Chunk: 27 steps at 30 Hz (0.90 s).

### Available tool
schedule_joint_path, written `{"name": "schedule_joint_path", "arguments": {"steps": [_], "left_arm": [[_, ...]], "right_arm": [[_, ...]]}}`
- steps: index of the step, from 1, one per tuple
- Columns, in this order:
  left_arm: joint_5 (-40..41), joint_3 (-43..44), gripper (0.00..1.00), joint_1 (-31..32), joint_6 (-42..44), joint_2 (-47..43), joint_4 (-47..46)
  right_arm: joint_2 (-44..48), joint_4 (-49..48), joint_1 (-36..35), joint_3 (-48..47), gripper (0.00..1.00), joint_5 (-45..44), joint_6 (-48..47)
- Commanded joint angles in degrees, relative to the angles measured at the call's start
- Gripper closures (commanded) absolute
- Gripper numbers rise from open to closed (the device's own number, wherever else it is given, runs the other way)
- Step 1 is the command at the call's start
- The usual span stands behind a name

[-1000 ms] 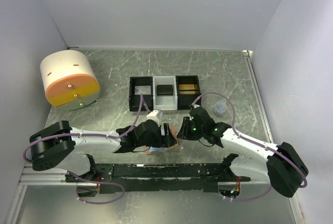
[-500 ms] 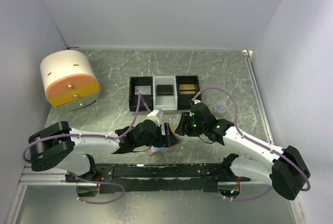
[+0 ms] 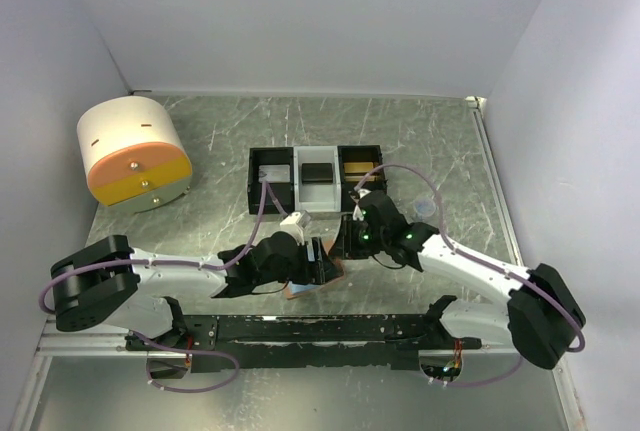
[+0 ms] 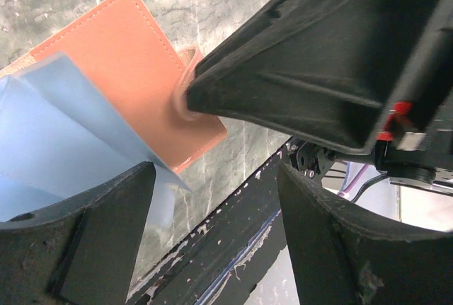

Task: Take the credit cards out of the card holder

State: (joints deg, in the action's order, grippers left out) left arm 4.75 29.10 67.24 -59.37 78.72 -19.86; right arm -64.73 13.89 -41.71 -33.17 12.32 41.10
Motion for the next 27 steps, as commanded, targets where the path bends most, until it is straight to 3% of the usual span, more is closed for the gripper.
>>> {"name": "schedule_joint_path", "arguments": {"steps": [1,9,17,27], "left_arm": [[0.5,0.0,0.19,0.3,0.0,-1.2,-1.7],[1.7,0.6,0.19,0.3,0.7,-4.0,1.8],[11.3,1.4,0.12,0.3,-5.5,-11.1,25.8],[10.5,1.7,0.12,0.4,-7.3,-7.6,28.5]], "right_arm": [[-4.1,-2.2,0.2,-1.5,0.76,4.1,-3.5],[-9.5,-1.3,0.2,2.0,0.81,-2.0,-2.8],[-8.7,-7.6,0.2,9.2,0.8,-0.3,2.3],[-6.3,-9.8,0.1,13.1,0.8,0.1,5.4]]}}
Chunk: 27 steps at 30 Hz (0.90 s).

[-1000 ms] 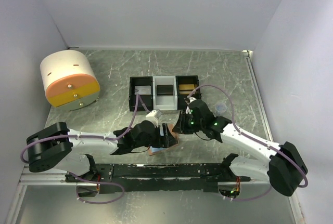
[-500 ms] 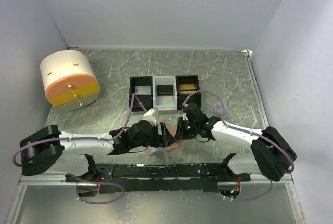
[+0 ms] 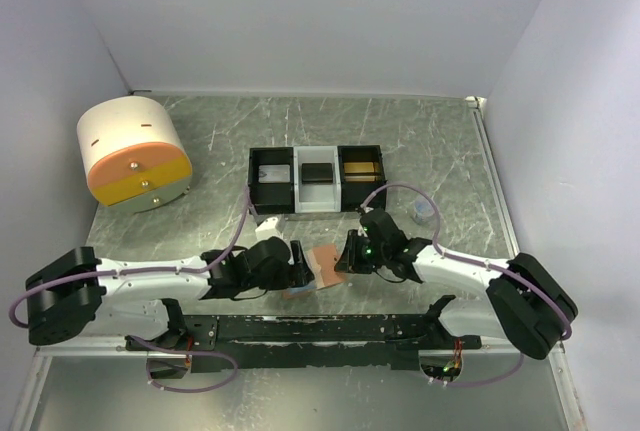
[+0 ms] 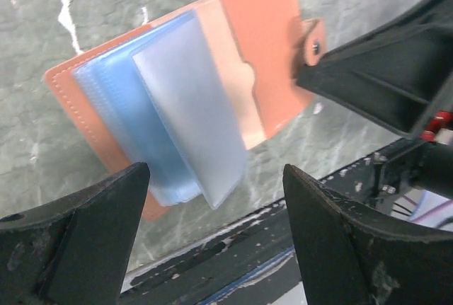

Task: Take the credit cards out of the card holder

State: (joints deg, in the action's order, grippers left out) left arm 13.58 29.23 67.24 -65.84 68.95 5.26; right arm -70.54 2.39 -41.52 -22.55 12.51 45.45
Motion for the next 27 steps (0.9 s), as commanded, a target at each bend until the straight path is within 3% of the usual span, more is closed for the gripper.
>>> {"name": "schedule_joint_path", "arguments": {"steps": [1,8,13,19,27], "left_arm": [[1.9,2.3,0.12,0.4,-0.7,2.9,4.0],[2.7,6.0,0.13,0.8,-0.1,6.7,7.1],[2.7,4.8,0.14,1.5,-0.3,5.8,3.2],[6.4,7.7,0.14,2.4,-0.9,3.8,9.5],[5.6,7.6,0.14,2.6,0.3,4.3,7.3]], "right_arm": [[-0.5,1.7,-0.1,2.6,0.8,-0.1,1.0],[-1.3,1.0,-0.1,2.5,0.8,0.5,1.0],[-1.6,0.9,-0.1,2.3,0.79,0.6,0.7],[-1.5,0.6,-0.1,2.7,0.79,0.8,0.8],[-1.4,0.5,-0.1,2.8,0.79,1.0,1.0]]}}
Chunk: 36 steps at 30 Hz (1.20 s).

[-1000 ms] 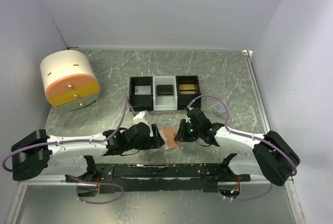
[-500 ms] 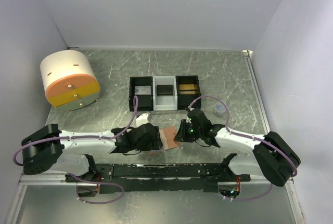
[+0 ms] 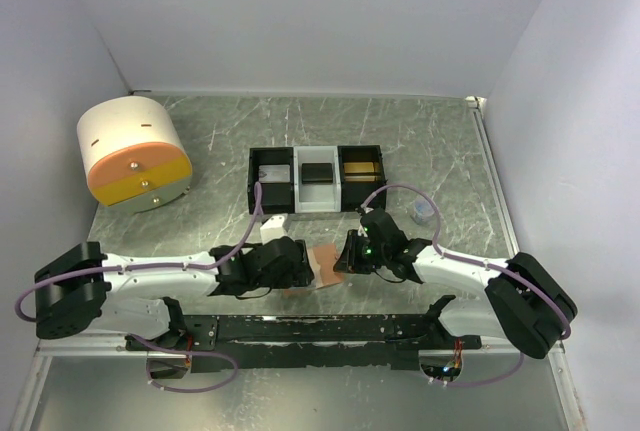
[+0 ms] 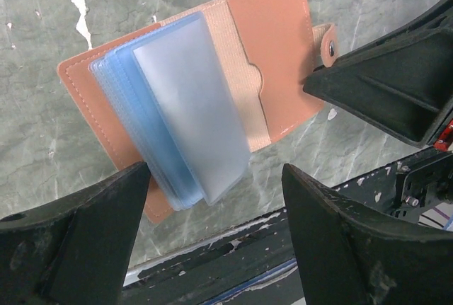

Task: Take the credit cards out of the card holder

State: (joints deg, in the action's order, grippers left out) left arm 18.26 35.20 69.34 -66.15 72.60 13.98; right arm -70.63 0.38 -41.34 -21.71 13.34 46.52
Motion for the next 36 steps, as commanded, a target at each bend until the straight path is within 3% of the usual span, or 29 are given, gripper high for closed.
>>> {"name": "schedule_joint_path", "arguments": {"steps": [1,22,31,36], "left_arm": [[0.8,1.9,0.14,0.5,0.4,1.4,-1.1],[9.2,10.2,0.12,2.9,-5.4,5.6,16.4],[5.8,3.5,0.14,2.9,-1.9,3.6,-0.5],[6.2,5.2,0.16,2.8,-3.3,7.6,2.2]], "right_arm": [[-1.2,2.6,-0.2,1.8,0.79,0.1,-0.2],[-1.6,3.4,-0.2,1.1,0.79,-0.1,-0.7],[-1.6,3.3,-0.2,0.8,0.79,0.3,-0.6],[-1.2,4.2,-0.2,0.6,0.79,-0.1,-0.9]]}}
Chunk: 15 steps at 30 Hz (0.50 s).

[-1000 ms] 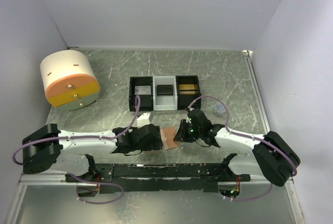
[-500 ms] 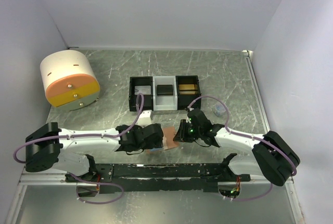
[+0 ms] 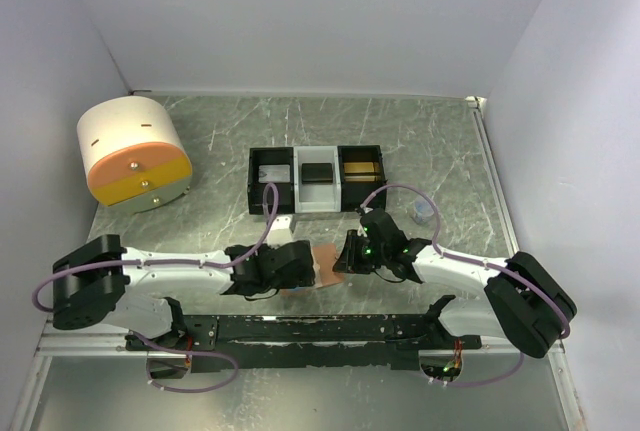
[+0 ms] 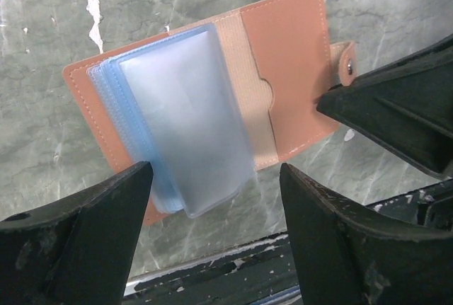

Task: Take the credit cards out of the card holder

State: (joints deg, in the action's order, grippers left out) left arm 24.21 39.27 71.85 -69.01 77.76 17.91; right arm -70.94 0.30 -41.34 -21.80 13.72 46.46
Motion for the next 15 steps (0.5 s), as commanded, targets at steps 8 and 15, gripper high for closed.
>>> {"name": "schedule_joint_path", "arguments": {"steps": [8,15], "left_arm": [[-0.7,0.1,0.17,0.3,-0.5,3.7,-4.2],[-2.0,-0.4,0.21,0.3,1.7,2.8,-10.6]], "right_arm": [[-0.1,3.7,-0.2,1.7,0.79,0.2,-0.4],[0.0,2.9,-0.2,2.3,0.79,0.8,-0.2]]}}
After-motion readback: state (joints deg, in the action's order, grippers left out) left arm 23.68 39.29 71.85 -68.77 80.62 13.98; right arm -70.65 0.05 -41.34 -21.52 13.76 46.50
